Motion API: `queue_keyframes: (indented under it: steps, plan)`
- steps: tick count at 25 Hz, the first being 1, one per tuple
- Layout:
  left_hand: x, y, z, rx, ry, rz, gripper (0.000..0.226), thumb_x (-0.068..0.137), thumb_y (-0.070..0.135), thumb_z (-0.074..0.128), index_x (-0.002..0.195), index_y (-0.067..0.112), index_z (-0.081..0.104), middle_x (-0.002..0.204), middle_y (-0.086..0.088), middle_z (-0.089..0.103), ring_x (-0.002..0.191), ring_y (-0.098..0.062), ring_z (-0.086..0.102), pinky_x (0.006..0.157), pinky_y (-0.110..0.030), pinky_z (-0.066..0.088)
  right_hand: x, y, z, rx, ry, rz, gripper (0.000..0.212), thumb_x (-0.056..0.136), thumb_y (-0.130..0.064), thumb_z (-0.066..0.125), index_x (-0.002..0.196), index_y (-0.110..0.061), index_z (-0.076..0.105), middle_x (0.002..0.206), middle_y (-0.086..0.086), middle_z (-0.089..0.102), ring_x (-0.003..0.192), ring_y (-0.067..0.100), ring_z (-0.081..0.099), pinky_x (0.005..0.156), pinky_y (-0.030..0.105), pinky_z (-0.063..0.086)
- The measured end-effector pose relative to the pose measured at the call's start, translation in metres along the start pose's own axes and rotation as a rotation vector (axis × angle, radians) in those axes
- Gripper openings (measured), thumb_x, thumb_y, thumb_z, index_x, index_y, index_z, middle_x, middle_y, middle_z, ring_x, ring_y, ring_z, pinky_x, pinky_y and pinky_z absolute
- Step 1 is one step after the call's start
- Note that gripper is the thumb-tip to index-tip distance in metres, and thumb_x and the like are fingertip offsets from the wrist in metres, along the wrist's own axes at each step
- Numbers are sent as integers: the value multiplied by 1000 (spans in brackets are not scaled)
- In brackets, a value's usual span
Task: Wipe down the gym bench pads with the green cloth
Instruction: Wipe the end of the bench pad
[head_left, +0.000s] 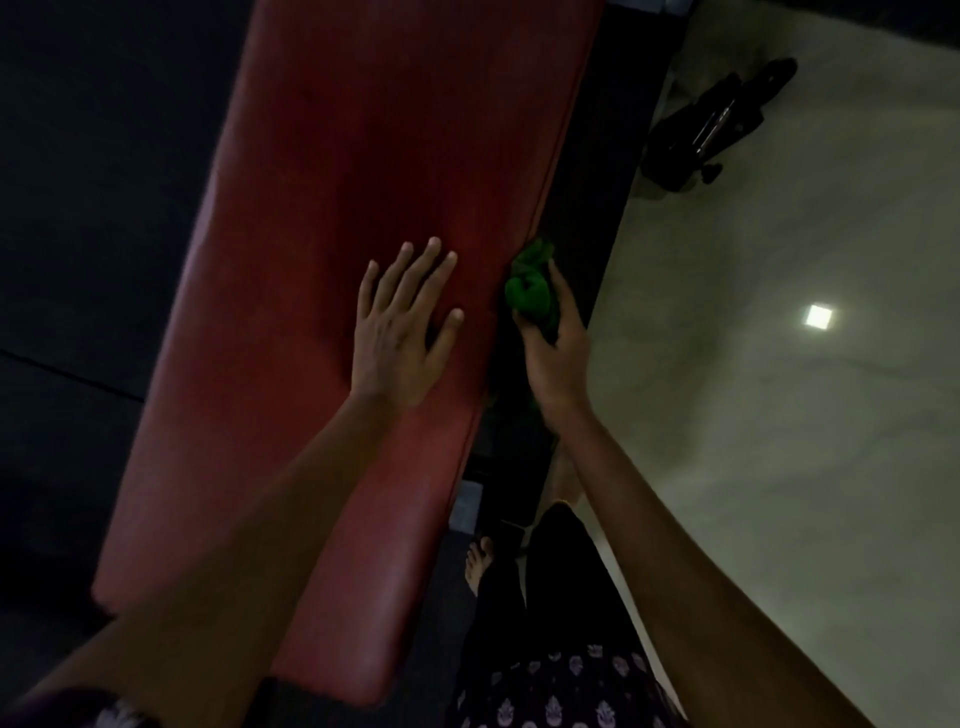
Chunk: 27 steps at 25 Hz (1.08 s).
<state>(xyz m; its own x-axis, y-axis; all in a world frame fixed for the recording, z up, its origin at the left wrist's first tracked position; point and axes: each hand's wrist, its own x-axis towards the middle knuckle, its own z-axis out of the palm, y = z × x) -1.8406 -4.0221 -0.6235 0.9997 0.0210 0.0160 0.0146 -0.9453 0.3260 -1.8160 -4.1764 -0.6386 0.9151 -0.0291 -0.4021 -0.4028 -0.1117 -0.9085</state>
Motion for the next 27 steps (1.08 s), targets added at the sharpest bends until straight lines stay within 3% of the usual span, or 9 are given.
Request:
queue_keyframes:
  steps: [3, 5, 8, 12, 16, 22, 25, 27]
  plan:
    - [19, 12, -4, -139, 118, -119, 44, 92, 33, 44, 130, 12, 53, 137, -4, 51, 129, -23, 42, 112, -43, 19, -9, 3, -2, 61, -61, -16, 57, 90, -16, 60, 141, -25, 36, 130, -14, 46, 122, 5, 45, 108, 29, 36]
    - [52, 23, -7, -174, 158, -155, 43, 93, 31, 45, 131, 11, 51, 141, -5, 46, 132, -22, 39, 114, -42, 15, -38, 4, 1, 84, -86, -30, 54, 89, -15, 59, 134, -35, 39, 128, -19, 47, 122, 5, 47, 106, 31, 38]
    - [131, 30, -6, -159, 113, -165, 49, 96, 30, 43, 142, 12, 38, 154, -6, 25, 143, -23, 21, 116, -40, 4, 2, -12, 6, 68, 2, 5, 52, 90, -13, 61, 136, -28, 42, 125, -18, 49, 119, 0, 46, 105, 25, 38]
    - [212, 31, 10, 24, -15, -105, 56, 100, 40, 30, 149, 15, 22, 159, -4, 9, 146, -22, 5, 116, -44, -3, 67, -32, 3, 31, 106, -73, 51, 88, -21, 61, 136, -17, 45, 130, -2, 53, 120, 11, 49, 105, 31, 40]
    - [218, 32, 18, 185, -48, -145, 64, 98, 52, 20, 151, 18, 11, 159, -1, 4, 147, -20, 0, 114, -50, -8, 42, -28, 5, 3, 67, -41, 50, 84, -25, 59, 132, -17, 48, 128, -1, 55, 118, 12, 51, 103, 30, 41]
    - [218, 31, 20, 109, -52, -144, 65, 94, 52, 17, 150, 20, 17, 158, 1, 13, 146, -20, 4, 115, -50, -7, 167, -72, -10, 4, 112, -132, 45, 87, -15, 60, 131, -12, 48, 126, -1, 53, 117, 9, 50, 102, 28, 42]
    - [217, 30, 20, 112, -58, -150, 64, 94, 50, 20, 150, 19, 17, 158, 1, 13, 146, -20, 4, 114, -50, -7, 153, -70, -10, -29, 82, -124, 47, 87, -16, 60, 132, -12, 48, 125, -7, 51, 116, 3, 48, 101, 21, 40]
    - [218, 30, 19, 115, -59, -155, 64, 94, 50, 21, 150, 18, 18, 158, 0, 14, 146, -21, 6, 114, -51, -6, 132, -70, -9, -21, 57, -85, 44, 87, -16, 60, 130, -16, 49, 123, -11, 52, 117, 5, 49, 102, 25, 41]
